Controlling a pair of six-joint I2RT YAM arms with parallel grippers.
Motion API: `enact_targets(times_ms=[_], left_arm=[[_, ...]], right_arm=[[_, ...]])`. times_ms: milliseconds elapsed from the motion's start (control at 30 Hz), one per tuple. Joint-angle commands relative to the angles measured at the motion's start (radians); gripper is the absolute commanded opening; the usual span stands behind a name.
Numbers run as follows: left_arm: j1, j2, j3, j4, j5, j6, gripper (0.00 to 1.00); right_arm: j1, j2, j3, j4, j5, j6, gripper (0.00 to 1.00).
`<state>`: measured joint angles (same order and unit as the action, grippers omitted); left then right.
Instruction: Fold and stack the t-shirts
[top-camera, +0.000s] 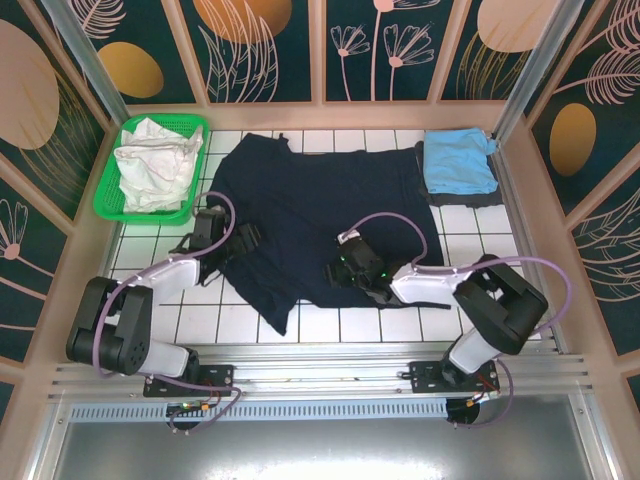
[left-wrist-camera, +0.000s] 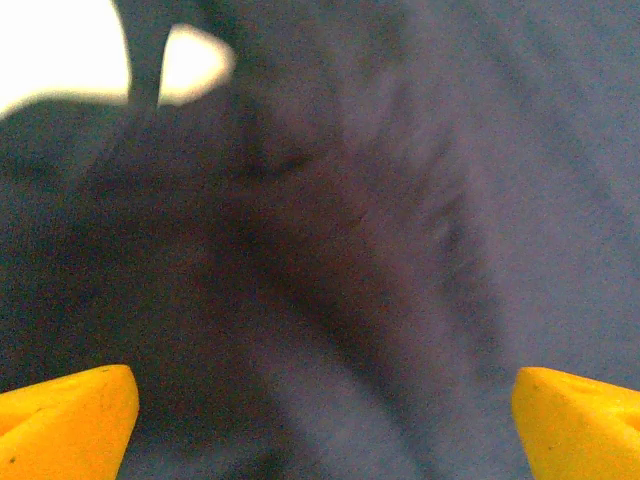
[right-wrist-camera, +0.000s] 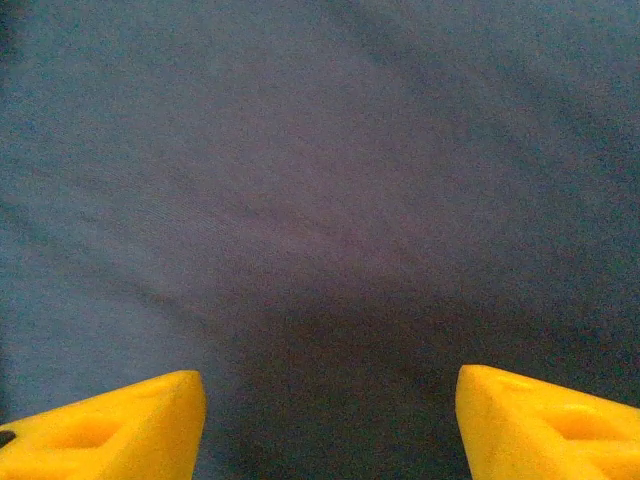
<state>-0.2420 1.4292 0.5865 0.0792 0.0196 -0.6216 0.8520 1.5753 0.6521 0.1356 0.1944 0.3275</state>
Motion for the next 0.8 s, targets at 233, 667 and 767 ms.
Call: enact_targets(times_ms=[233, 667, 767], left_arm=[[0.012, 0.161, 0.06, -0.003, -0.04, -0.037, 0.93], [0.013, 0.165, 0.082, -0.012, -0.028, 0.016, 0.95], [0.013, 0.174, 0.081, -0.009, -0.026, 0.019, 0.95]], right_arm=[[-0.093, -0.002, -0.009, -0.131, 0.135, 0.016, 0.67], [0.347, -0.133, 0.015, 0.233, -0.088, -0.546, 0.66], [0.404, -0.054, 0.051, 0.273, -0.201, -0.636, 0.63]])
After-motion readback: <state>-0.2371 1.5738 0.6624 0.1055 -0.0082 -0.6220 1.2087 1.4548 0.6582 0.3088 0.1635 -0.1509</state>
